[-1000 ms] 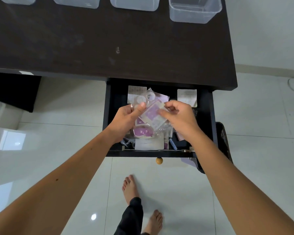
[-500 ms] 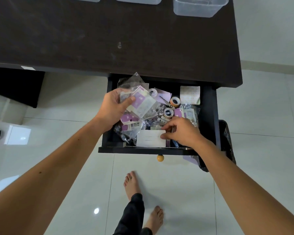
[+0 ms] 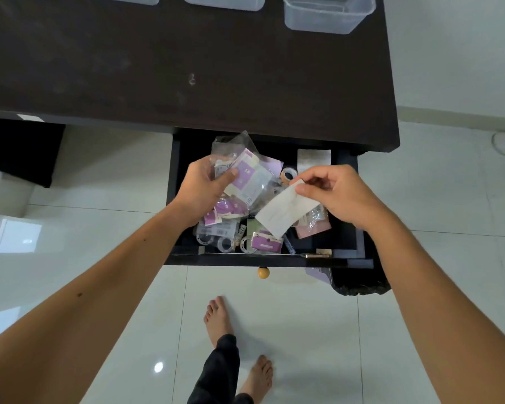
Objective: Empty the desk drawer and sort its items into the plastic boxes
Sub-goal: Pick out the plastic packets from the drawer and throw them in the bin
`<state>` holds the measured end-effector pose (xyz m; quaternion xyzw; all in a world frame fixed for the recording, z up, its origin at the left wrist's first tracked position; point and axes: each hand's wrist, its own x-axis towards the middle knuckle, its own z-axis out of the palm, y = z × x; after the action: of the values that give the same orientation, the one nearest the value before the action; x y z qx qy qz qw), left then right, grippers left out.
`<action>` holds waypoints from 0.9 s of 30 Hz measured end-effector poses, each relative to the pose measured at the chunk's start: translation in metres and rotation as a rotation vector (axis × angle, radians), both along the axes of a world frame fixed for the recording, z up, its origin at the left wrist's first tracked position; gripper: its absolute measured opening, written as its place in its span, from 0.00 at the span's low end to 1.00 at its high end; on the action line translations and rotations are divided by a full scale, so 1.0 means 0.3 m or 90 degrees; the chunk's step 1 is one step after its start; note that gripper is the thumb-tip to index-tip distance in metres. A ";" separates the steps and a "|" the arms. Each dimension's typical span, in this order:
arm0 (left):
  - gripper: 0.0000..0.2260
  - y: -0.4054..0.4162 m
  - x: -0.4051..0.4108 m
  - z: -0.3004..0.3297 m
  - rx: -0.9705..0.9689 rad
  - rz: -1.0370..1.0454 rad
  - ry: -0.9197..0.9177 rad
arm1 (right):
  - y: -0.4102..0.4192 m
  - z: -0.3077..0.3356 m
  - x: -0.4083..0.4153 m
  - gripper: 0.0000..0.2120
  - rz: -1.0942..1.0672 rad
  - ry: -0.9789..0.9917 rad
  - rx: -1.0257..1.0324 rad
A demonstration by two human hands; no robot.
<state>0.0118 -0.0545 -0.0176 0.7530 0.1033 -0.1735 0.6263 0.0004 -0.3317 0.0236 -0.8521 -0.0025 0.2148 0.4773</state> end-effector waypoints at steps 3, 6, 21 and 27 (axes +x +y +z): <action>0.13 -0.045 -0.006 0.006 0.005 -0.073 0.042 | 0.024 -0.019 0.019 0.08 -0.062 -0.048 -0.024; 0.28 -0.066 -0.006 0.021 -0.009 -0.138 0.076 | 0.046 -0.053 0.030 0.06 -0.118 -0.093 -0.053; 0.10 0.048 -0.008 -0.008 0.033 -0.073 0.038 | -0.006 -0.186 -0.024 0.36 0.149 -0.055 -0.435; 0.10 0.125 -0.005 0.005 0.010 -0.046 0.023 | -0.001 -0.202 -0.015 0.36 0.172 -0.065 -0.525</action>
<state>0.0104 -0.0170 -0.0162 0.7581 0.0887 -0.2087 0.6114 -0.0040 -0.3321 -0.0371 -0.9729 -0.0514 0.2162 0.0642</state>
